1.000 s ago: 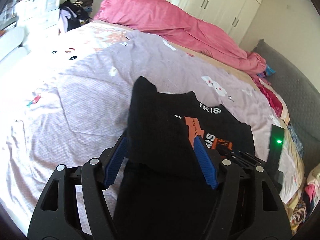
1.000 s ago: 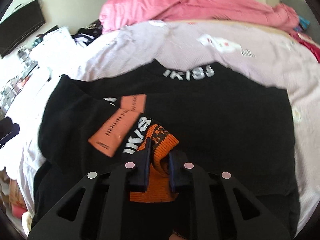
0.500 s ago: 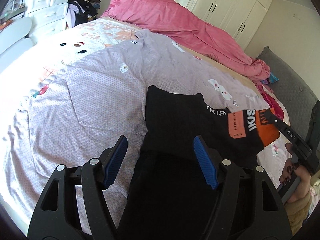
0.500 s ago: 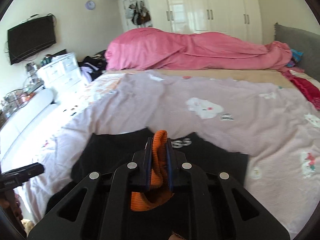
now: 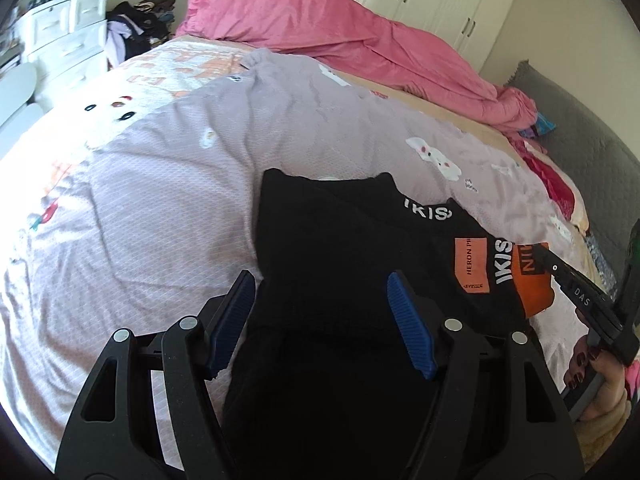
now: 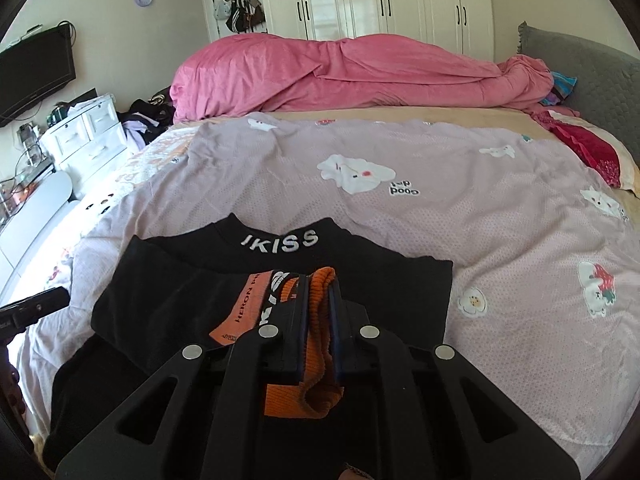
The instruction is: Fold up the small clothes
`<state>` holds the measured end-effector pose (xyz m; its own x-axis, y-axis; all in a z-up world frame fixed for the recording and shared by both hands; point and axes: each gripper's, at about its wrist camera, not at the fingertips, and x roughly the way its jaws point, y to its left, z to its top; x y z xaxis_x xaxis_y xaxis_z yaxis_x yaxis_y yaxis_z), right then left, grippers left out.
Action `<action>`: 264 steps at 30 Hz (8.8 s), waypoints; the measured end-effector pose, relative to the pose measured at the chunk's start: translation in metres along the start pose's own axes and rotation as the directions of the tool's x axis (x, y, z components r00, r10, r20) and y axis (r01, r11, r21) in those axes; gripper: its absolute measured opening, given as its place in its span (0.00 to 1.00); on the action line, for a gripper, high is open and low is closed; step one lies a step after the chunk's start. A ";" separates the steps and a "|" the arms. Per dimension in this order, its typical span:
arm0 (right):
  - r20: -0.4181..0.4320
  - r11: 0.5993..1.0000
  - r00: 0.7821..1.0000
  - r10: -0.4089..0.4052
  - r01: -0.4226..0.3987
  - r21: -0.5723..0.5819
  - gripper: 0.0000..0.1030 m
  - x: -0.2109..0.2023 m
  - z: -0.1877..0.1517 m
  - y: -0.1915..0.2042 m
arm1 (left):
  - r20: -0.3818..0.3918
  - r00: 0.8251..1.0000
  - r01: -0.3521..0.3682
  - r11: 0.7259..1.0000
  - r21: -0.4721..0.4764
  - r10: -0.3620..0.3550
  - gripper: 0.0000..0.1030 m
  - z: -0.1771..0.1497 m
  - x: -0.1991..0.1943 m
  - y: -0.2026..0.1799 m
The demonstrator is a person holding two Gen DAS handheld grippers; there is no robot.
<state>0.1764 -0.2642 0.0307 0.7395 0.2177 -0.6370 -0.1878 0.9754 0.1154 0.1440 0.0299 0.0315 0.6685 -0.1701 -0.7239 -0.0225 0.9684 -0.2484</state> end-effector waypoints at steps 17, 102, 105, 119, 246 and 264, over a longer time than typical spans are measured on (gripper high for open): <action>-0.017 0.992 0.992 -0.127 0.127 0.009 0.16 0.007 -0.014 -0.009 | -0.187 0.981 -0.028 0.989 0.148 0.056 0.59 -0.002 0.082 -0.026; -0.062 0.999 0.998 0.000 0.003 0.052 0.95 -0.046 -0.042 0.019 | 0.018 0.996 -0.092 0.992 0.084 0.091 0.91 -0.012 -0.032 -0.019; -0.050 0.999 0.999 0.000 0.003 0.049 0.95 -0.053 -0.042 0.021 | 0.024 0.995 -0.096 0.992 0.081 0.095 0.91 -0.016 -0.038 -0.017; -0.007 1.000 1.000 -0.013 0.013 0.009 0.95 -0.088 -0.050 0.024 | 0.052 0.991 -0.129 0.988 0.091 0.124 0.91 -0.034 -0.069 -0.011; 0.067 0.875 0.939 0.337 -0.339 0.346 0.08 -0.190 -0.089 -0.112 | 0.057 0.987 0.155 0.977 -0.144 -0.148 0.04 -0.067 -0.137 0.051; 0.150 0.896 0.958 0.244 -0.282 0.343 0.08 -0.162 -0.053 -0.112 | 0.072 0.995 0.080 0.994 -0.071 -0.075 0.04 -0.013 -0.109 0.032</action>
<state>0.0430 -0.4104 0.0803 0.7597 0.4519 -0.4676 -0.1551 0.8242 0.5446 0.0603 0.0771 0.0943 0.7199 -0.2289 -0.6552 -0.0213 0.9363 -0.3505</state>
